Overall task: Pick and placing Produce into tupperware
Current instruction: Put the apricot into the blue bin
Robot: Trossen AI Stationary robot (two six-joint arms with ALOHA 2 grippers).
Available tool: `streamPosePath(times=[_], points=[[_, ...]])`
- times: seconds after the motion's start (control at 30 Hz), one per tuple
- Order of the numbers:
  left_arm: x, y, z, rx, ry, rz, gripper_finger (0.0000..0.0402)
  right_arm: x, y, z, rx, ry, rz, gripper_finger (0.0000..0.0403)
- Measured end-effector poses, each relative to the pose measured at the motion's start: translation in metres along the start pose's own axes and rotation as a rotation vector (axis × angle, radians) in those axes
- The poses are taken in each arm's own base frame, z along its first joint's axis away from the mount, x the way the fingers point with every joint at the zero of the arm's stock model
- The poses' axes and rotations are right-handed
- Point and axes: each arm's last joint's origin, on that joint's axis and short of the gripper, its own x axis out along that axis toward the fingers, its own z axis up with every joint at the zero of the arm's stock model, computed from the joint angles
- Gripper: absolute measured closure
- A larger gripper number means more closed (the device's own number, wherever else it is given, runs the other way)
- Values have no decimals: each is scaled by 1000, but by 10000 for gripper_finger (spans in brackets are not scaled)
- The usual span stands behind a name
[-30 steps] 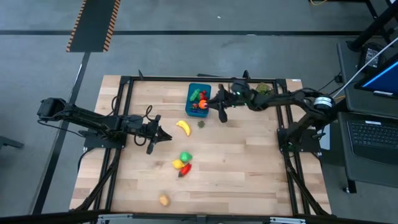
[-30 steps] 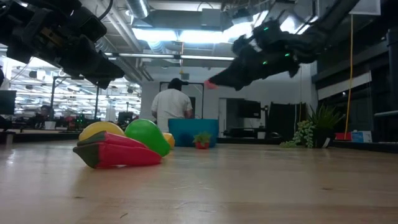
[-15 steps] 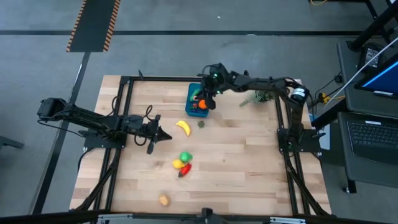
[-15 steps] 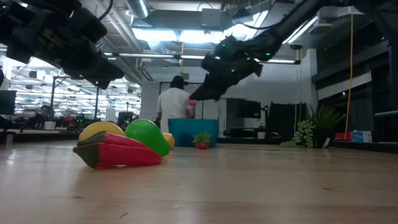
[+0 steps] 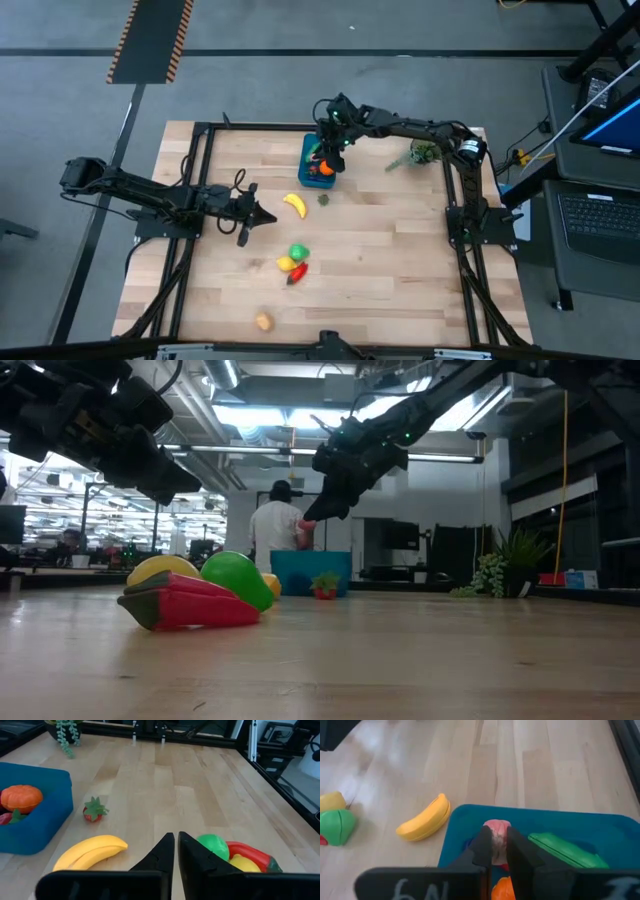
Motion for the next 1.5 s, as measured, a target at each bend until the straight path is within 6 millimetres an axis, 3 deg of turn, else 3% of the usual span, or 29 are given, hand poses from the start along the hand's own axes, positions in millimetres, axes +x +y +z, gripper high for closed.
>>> streamPosePath(times=[0.3,0.57,0.83,1.5], points=[[0,0,0,0,0,0,366,3,0,-4,15,30,7,361],[0,0,0,-1,-1,0,356,29,-11,-26,51,104,-8,361],[0,0,0,0,-1,0,363,36,-14,-31,59,117,-2,361],[0,0,0,0,3,0,396,42,-6,-21,64,58,-4,279]])
